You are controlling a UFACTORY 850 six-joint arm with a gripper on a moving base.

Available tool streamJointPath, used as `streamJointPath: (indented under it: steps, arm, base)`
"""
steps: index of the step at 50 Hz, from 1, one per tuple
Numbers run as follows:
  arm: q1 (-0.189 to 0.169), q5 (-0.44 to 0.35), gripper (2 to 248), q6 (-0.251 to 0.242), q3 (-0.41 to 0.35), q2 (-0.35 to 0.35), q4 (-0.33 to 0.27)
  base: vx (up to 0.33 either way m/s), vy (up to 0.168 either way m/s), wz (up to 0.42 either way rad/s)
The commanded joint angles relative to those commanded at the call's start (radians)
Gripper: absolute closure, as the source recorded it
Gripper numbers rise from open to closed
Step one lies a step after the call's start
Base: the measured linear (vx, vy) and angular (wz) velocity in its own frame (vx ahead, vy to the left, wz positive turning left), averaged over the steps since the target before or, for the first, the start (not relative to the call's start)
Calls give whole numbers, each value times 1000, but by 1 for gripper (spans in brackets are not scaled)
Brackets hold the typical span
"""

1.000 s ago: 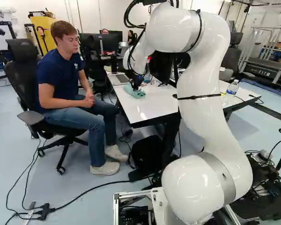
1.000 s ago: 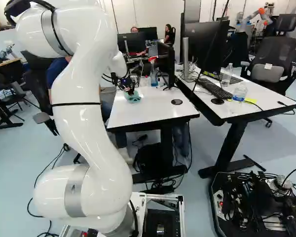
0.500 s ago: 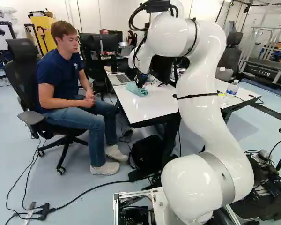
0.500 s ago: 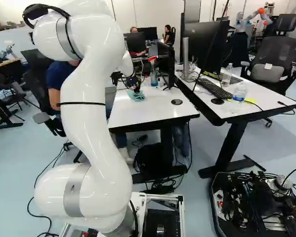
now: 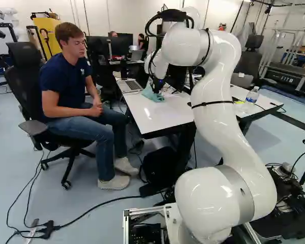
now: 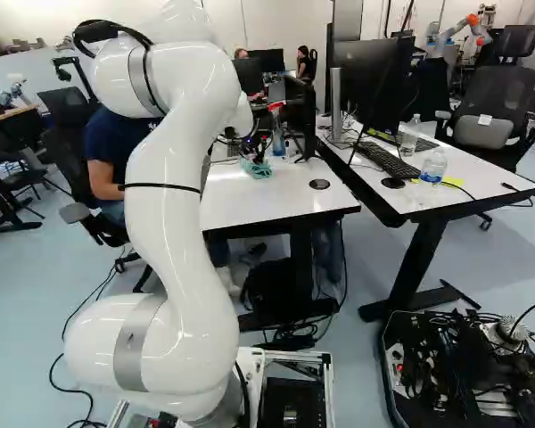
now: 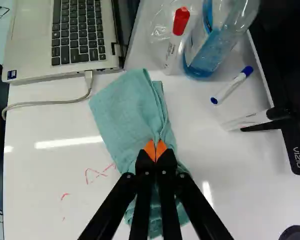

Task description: Clean the table with the green towel

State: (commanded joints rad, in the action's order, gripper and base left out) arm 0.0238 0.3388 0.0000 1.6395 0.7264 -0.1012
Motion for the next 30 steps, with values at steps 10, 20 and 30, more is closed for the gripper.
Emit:
streamJointPath:
  steps: [10, 20, 30]
  arm:
    - [0, 0, 229, 0, 22, 15, 0]
    - [21, 0, 229, 0, 36, 25, 0]
    - [46, 0, 229, 0, 43, 30, 0]
  base:
    - [0, 0, 0]
    - [0, 0, 0]
    - [0, 0, 0]
